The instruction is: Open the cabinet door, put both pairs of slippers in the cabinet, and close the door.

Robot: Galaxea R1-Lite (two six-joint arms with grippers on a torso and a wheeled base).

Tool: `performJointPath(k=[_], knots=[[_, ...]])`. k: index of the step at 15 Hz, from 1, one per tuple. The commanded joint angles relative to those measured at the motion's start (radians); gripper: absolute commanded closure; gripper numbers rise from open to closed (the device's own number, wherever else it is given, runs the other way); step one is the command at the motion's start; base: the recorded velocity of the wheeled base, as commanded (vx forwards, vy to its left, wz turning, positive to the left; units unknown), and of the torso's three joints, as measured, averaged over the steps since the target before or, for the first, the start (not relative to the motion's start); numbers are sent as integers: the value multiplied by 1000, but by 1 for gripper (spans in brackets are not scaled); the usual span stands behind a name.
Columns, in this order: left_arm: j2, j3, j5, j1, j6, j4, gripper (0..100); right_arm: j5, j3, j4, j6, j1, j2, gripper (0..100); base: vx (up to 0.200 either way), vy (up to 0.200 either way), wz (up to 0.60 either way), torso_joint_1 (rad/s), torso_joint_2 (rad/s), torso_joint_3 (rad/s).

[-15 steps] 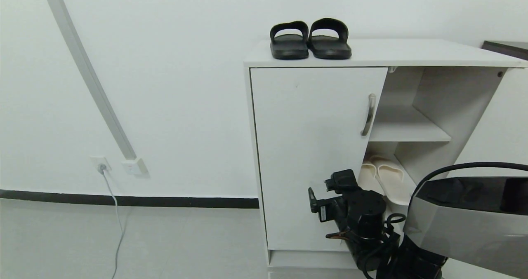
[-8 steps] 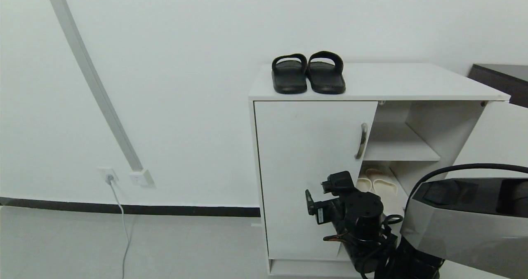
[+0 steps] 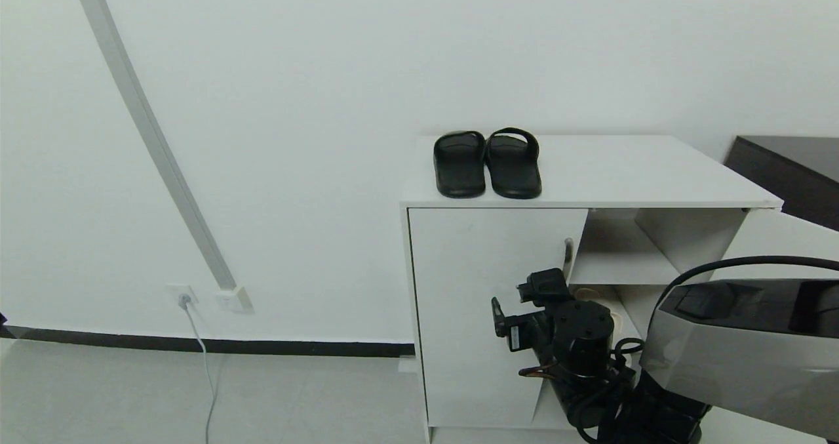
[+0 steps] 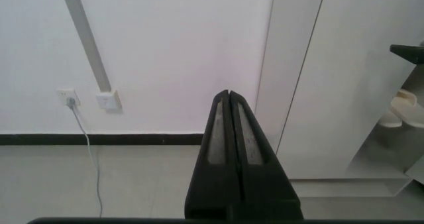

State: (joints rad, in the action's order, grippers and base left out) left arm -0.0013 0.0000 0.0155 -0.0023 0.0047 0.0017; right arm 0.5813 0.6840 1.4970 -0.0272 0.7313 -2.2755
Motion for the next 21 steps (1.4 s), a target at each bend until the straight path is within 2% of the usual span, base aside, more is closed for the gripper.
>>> performJointPath(k=[1, 14, 21], knots=[[1, 0, 0, -1, 0, 0, 100, 0, 0, 0, 0, 0, 2, 0, 0, 0, 0, 203, -515, -320], [1, 0, 0, -1, 0, 0, 100, 0, -1, 15, -11, -6, 13, 0, 0, 0, 0, 234, -557, -325], [1, 0, 0, -1, 0, 0, 100, -8, 5, 22, -31, -10, 25, 0, 0, 0, 0, 184, -400, -215]])
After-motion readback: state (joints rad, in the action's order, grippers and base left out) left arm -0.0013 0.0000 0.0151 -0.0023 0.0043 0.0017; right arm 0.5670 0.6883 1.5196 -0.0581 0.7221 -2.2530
